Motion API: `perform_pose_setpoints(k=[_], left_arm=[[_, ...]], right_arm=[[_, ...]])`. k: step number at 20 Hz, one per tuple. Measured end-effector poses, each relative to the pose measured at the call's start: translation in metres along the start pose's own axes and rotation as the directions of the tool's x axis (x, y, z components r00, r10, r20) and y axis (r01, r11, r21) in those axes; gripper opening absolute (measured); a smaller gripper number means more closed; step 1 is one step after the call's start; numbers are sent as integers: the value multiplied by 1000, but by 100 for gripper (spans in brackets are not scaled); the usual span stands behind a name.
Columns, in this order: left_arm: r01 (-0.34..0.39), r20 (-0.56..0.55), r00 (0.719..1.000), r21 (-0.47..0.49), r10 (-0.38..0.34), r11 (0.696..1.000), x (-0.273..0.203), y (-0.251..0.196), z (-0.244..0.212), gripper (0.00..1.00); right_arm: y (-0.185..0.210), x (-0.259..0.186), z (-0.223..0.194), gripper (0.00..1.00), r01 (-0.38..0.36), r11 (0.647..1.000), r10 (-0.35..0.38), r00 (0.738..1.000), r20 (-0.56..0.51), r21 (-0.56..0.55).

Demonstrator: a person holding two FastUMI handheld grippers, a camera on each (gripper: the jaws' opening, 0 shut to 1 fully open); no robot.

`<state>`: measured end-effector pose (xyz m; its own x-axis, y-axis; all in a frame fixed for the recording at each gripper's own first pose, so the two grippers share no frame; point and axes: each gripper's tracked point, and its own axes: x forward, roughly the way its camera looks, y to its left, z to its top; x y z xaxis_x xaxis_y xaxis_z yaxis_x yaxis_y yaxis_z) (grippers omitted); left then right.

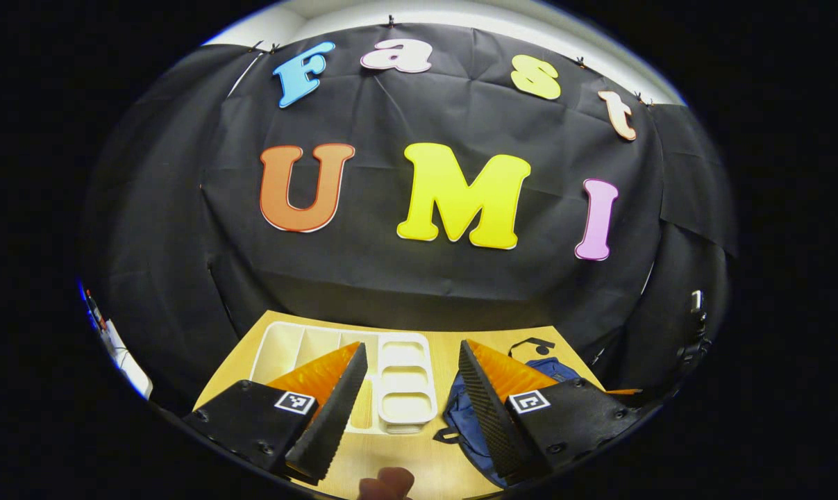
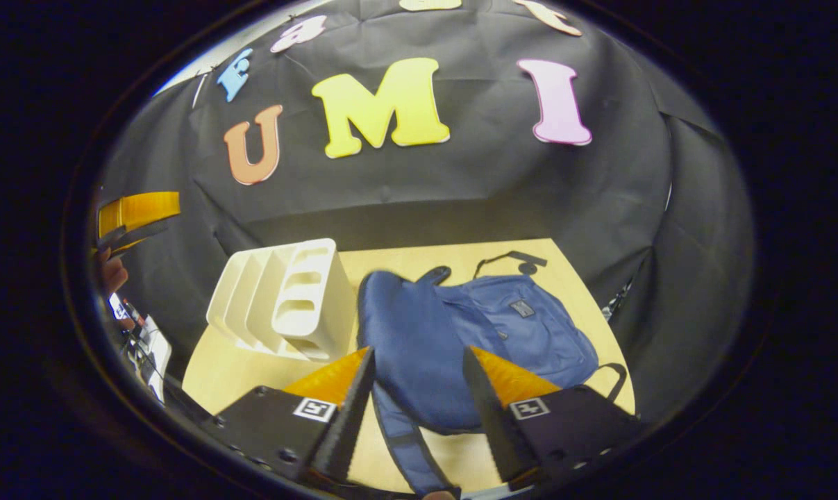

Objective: Open the schoolbag, grab two books from the bookshelf and put them into the schoolbag.

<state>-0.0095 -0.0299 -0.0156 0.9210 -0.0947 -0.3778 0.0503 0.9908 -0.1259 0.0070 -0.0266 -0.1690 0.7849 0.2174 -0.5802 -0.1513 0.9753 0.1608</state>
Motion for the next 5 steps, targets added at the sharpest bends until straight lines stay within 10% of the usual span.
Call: perform_pose_setpoints(k=[5], left_arm=[[7,62,998,10,-7,1000,-15,1,26,90]], right_arm=[[25,-31,49,94,1,1000,4,986,169,-27]])
